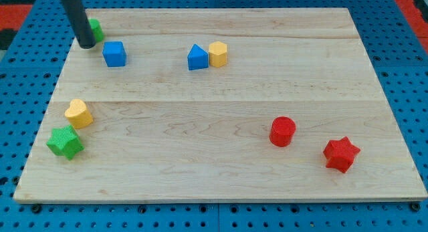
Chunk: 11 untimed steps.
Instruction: Push the blue cube slightly up
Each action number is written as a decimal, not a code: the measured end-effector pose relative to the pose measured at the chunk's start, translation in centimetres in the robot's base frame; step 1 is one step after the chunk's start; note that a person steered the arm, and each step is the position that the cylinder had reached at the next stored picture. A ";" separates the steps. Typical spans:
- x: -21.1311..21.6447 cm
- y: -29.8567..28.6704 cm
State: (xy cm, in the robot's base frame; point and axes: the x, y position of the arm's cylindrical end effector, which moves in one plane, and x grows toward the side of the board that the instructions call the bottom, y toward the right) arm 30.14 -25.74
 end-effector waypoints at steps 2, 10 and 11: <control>-4.2 2.3; 5.3 12.3; 2.8 11.7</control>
State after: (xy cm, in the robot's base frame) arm 32.92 -14.06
